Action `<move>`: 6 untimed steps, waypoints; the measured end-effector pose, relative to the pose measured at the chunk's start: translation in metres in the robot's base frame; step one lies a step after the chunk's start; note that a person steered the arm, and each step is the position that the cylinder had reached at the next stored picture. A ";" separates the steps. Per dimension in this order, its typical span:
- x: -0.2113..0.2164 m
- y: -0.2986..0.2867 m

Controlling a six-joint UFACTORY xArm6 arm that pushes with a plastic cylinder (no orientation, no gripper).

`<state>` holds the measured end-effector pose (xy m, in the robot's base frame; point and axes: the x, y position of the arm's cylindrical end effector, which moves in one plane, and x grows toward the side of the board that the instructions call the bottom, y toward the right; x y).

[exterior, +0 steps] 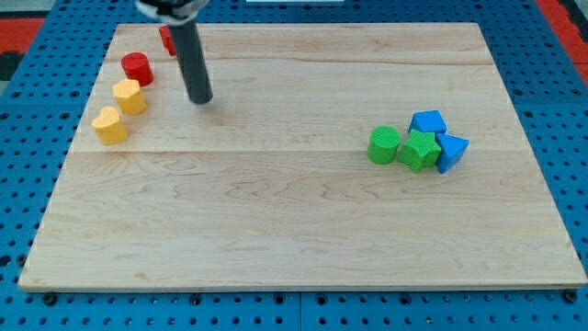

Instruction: Move the red star towards the left

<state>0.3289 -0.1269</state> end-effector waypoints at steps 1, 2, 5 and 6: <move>-0.038 0.002; -0.083 0.021; -0.102 -0.067; -0.102 -0.081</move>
